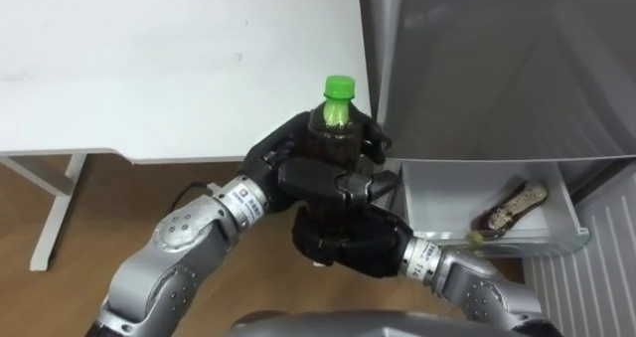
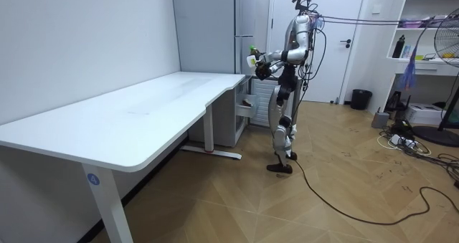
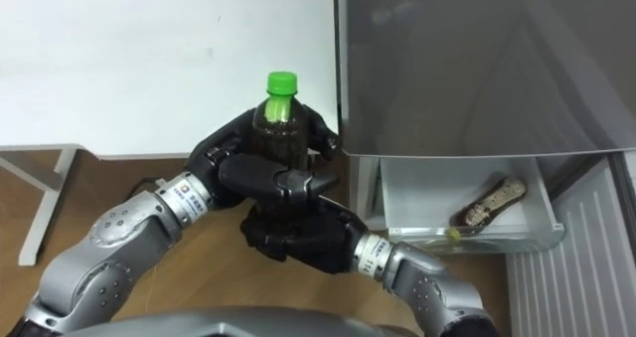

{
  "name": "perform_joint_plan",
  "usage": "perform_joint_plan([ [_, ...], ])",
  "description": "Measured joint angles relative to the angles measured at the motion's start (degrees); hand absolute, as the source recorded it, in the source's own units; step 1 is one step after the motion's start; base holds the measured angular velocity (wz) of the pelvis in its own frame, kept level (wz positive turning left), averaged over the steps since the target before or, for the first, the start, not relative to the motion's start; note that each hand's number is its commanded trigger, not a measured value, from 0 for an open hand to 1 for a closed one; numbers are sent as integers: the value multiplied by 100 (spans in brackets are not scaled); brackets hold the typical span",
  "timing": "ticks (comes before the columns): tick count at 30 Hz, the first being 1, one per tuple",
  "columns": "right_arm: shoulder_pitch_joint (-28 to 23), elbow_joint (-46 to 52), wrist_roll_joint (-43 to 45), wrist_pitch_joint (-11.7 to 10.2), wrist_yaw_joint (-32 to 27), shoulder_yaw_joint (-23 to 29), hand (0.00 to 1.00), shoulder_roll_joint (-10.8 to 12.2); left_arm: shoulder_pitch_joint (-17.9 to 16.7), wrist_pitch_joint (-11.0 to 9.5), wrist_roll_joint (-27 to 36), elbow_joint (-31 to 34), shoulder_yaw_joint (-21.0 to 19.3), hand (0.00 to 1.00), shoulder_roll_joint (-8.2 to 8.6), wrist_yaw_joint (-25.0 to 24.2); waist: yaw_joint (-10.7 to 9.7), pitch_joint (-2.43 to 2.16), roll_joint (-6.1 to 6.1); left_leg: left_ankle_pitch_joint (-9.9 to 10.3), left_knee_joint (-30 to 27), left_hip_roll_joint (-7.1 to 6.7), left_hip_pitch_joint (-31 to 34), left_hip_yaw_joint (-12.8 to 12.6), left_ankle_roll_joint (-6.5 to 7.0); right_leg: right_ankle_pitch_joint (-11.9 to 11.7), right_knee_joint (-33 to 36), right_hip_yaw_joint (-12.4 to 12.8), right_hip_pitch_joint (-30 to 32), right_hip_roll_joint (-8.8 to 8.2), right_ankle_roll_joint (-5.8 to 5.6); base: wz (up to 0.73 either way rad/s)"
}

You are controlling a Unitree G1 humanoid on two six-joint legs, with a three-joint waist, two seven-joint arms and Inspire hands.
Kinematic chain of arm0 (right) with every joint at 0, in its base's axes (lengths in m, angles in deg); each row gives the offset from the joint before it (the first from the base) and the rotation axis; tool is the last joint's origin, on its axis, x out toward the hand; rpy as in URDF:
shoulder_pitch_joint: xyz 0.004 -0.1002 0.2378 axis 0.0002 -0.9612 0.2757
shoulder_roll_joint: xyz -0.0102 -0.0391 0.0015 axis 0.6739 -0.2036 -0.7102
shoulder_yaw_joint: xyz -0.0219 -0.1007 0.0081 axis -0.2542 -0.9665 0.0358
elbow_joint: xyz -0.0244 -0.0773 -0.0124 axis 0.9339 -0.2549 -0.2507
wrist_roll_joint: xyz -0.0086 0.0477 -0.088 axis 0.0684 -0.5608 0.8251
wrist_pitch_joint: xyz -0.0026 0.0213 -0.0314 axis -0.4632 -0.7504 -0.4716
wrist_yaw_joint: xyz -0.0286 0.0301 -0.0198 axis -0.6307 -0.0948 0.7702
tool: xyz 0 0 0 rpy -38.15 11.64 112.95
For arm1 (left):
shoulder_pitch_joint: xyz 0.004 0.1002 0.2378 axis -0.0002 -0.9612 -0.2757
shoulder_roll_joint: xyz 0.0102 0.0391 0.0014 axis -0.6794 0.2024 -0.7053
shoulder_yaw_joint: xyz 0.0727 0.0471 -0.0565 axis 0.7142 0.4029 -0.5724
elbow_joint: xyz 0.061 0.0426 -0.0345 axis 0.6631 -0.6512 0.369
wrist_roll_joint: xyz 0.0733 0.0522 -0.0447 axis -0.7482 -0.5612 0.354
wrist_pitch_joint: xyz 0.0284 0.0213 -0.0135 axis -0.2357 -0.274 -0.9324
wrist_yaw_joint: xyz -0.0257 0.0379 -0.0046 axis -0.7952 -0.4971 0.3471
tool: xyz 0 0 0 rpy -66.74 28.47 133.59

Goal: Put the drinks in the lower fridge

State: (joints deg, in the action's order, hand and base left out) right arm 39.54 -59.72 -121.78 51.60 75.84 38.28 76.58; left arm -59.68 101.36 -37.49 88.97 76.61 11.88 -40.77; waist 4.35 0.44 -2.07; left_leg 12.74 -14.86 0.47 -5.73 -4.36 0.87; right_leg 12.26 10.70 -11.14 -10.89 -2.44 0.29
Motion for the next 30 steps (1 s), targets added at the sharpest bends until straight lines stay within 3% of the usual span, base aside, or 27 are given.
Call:
perform_joint_plan([
  [7,28,61,352,-5,10,170,100,112,-106,0,4,1,-165,0,97,-3,88,36,90,-1,2,-2,5,-6,0,3,-11,6,13,0,0,0],
  [10,43,149,484,-5,-18,217,100,134,-107,-1,44,3,-252,0,126,-13,124,23,146,-1,0,-5,3,-14,0,4,-17,17,13,-1,0,0],
  [12,46,205,521,-5,-62,217,92,134,-106,-1,53,3,-282,0,132,-13,142,1,181,-1,1,-6,-2,-15,0,3,-16,16,8,-2,-1,0],
  [15,27,274,557,-5,-82,255,100,133,-106,-1,50,3,-290,0,189,-13,193,-15,209,-1,11,-5,-31,-14,0,2,-4,9,-9,-2,-2,0],
  [16,20,348,581,-2,-112,273,97,131,-106,-2,50,3,-291,0,224,-13,186,-12,204,-1,14,-5,-43,-10,0,1,-4,-12,-22,-3,-2,0],
  [17,0,392,589,1,-143,274,78,127,-106,-2,45,4,-291,0,236,-13,185,-8,196,-1,14,-5,-44,-2,0,1,-1,-29,-27,-4,-2,0],
  [19,-6,443,622,5,-169,274,85,110,-105,-3,43,4,-291,0,240,-13,180,13,161,1,14,-3,-36,8,0,0,10,-67,-25,-7,-2,2],
  [20,-3,459,649,5,-169,277,100,104,-106,-3,43,4,-293,0,245,-13,162,25,134,7,17,-3,-10,28,1,0,15,-84,-22,-8,-2,5],
  [24,-1,472,671,22,-169,303,100,105,-105,-3,-16,4,-299,0,275,-37,57,40,32,7,10,-5,7,36,1,-2,23,-61,-7,-8,-1,2],
  [30,23,498,670,14,-163,316,100,99,-105,-3,-80,3,-371,0,338,-161,-43,37,7,7,24,-5,9,13,0,-1,11,-5,-8,1,-1,-3],
])
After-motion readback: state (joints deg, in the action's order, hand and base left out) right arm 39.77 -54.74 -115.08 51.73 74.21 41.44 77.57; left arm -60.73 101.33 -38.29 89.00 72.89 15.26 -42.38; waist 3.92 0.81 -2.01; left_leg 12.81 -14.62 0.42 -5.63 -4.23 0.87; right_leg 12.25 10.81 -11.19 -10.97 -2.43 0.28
